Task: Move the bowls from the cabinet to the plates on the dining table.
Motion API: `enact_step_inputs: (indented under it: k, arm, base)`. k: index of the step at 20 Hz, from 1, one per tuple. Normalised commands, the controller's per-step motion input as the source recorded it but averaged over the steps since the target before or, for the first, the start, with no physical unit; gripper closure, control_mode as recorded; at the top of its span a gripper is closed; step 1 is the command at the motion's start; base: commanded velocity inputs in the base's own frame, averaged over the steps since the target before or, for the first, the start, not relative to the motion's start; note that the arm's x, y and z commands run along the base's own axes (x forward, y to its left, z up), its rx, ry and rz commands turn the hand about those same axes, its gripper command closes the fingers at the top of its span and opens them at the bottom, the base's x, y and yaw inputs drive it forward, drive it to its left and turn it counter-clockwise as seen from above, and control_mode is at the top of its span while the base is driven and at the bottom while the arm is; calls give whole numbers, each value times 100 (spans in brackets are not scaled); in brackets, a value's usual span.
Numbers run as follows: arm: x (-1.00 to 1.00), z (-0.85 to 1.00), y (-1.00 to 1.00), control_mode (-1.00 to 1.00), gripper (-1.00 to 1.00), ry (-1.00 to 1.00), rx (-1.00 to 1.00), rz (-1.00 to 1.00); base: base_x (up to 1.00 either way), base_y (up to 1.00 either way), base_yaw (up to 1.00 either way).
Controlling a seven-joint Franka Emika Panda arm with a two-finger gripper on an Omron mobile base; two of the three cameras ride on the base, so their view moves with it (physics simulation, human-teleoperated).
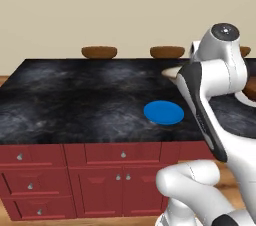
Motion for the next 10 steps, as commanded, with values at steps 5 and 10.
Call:
enact_step_inputs:
  k: [5,10]
  arm:
    - [21,-38,4,-100,100,-4,-4,0]
    - [23,-32,7,-100,100,-2,-2,0]
  base:
    - [0,0,0]
    - [0,0,0]
